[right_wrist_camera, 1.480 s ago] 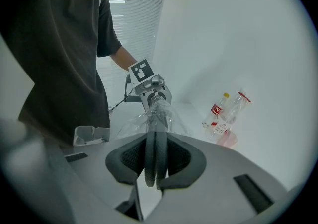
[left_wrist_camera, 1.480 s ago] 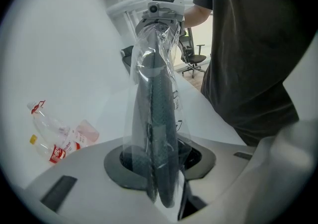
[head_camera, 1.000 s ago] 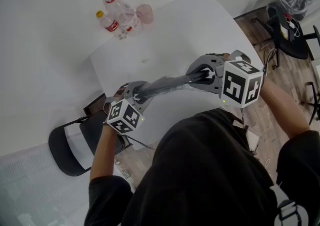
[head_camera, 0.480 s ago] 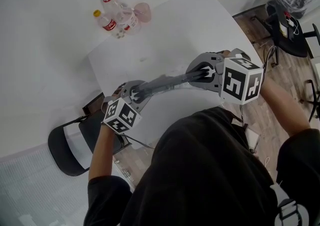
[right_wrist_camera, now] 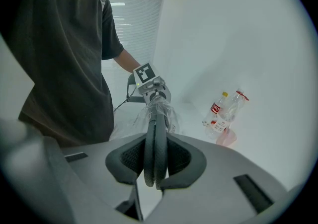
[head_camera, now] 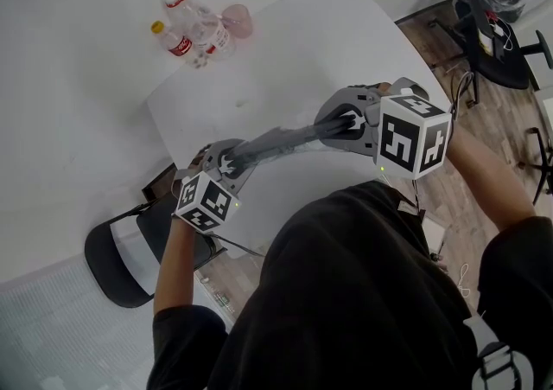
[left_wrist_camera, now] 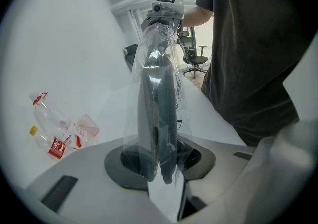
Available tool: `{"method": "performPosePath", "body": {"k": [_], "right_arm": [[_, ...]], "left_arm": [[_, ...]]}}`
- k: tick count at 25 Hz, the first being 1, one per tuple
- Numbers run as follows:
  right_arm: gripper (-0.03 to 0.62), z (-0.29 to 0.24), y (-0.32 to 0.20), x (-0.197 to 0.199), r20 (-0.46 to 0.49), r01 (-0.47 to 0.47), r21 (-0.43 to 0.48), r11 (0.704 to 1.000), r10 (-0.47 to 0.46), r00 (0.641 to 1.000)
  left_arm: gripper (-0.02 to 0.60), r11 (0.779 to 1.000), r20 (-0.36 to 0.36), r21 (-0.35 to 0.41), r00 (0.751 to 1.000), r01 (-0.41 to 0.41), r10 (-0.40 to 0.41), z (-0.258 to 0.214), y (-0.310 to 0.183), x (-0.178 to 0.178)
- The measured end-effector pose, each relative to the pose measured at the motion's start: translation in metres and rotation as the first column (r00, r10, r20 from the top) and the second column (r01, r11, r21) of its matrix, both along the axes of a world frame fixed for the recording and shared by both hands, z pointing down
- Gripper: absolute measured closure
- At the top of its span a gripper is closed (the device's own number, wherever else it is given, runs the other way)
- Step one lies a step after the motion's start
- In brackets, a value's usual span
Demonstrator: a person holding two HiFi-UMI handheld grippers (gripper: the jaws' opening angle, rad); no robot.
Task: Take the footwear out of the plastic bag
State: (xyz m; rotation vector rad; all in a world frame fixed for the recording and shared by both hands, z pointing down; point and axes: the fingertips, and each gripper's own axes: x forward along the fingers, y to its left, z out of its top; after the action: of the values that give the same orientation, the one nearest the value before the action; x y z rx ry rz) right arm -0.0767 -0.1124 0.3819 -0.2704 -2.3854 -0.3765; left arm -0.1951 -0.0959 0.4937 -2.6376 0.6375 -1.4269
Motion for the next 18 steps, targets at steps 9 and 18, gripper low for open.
{"method": "performPosePath", "body": {"k": [9, 18], "right_arm": [[0.519, -0.007, -0.003, 0.001, 0.010, 0.003, 0.026, 1.000, -0.003, 1.000], [0.519, -0.008, -0.005, 0.000, 0.011, 0.010, 0.033, 0.999, -0.011, 1.000]], "left_arm": [[0.439, 0.999, -0.006, 0.019, 1.000, 0.030, -0.030, -0.003, -0.003, -0.003], [0.439, 0.998, 0.002, 0.024, 0.999, 0.050, -0.050, -0.002, -0.004, -0.012]]}}
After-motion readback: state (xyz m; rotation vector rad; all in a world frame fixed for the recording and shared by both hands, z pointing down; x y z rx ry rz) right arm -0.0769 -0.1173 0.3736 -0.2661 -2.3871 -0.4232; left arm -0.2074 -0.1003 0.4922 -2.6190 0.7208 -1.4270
